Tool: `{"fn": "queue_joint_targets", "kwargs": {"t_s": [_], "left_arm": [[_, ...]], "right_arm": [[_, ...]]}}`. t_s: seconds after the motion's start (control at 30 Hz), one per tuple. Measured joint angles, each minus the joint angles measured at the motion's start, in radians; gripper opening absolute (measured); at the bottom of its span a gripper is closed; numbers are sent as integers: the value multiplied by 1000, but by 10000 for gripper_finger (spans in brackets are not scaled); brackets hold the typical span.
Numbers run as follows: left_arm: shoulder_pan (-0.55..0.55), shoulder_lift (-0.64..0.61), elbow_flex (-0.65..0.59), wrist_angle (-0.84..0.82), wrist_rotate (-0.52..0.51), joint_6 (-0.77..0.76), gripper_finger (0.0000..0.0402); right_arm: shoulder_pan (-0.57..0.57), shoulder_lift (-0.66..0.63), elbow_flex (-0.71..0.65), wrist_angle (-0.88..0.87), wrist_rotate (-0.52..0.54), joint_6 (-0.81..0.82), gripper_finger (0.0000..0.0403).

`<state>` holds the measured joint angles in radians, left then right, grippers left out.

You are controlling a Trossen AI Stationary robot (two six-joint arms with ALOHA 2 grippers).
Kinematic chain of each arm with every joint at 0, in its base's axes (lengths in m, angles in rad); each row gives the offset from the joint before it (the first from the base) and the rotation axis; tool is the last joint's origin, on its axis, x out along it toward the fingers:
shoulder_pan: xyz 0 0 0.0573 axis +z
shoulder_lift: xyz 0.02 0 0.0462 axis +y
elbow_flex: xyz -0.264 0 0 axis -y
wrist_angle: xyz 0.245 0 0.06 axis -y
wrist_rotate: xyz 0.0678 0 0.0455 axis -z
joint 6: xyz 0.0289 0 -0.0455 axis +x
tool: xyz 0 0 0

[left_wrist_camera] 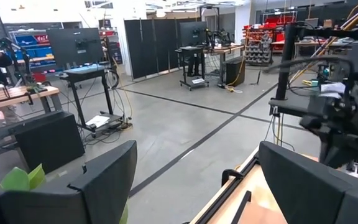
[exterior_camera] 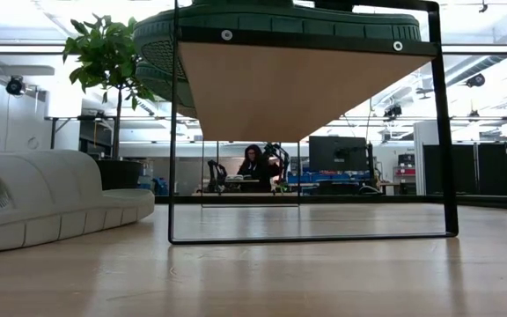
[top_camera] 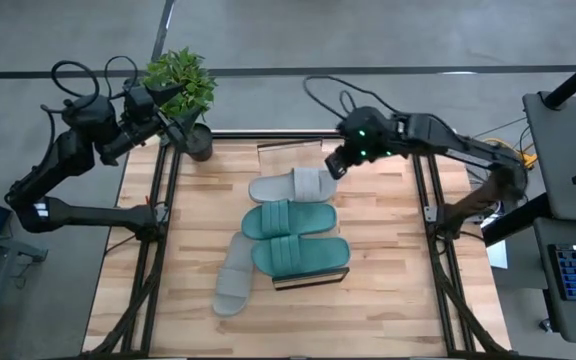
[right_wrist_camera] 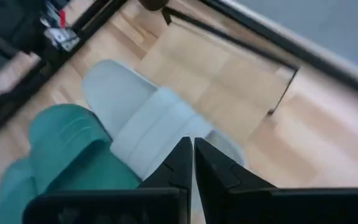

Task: Pick and place slides into the shelf
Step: Put the left gray slipper on the shelf

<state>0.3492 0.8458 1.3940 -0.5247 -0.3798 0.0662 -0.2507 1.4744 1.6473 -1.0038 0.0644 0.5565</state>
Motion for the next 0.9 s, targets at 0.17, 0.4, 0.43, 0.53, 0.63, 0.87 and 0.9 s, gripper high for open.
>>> {"fn": "queue_joint_targets", "kwargs": {"t_s": [0.17, 0.4, 0.43, 0.53, 0.63, 0.87, 0.9], "left_arm": [[0, -4, -7, -1, 0, 0, 322], [0, -6, -9, -1, 0, 0, 322], [0, -6, -9, -1, 0, 0, 322], [0, -4, -10, -1, 0, 0, 322], [0, 3, -10, 0, 0, -1, 322], [0, 21, -10, -1, 0, -2, 322], [0, 24, -10, -1, 0, -3, 322]], "right_arm": [[-10, -177, -317, 290, -88, 158, 9], [-10, -336, -604, 506, -102, 323, 19], [-10, -351, -630, 516, -105, 338, 27], [-10, -384, -692, 523, -121, 380, 62], [-10, -400, -743, 525, -117, 424, 106], [-12, -394, -863, 696, -87, 513, 183], [-12, -394, -879, 726, -86, 522, 189]]}}
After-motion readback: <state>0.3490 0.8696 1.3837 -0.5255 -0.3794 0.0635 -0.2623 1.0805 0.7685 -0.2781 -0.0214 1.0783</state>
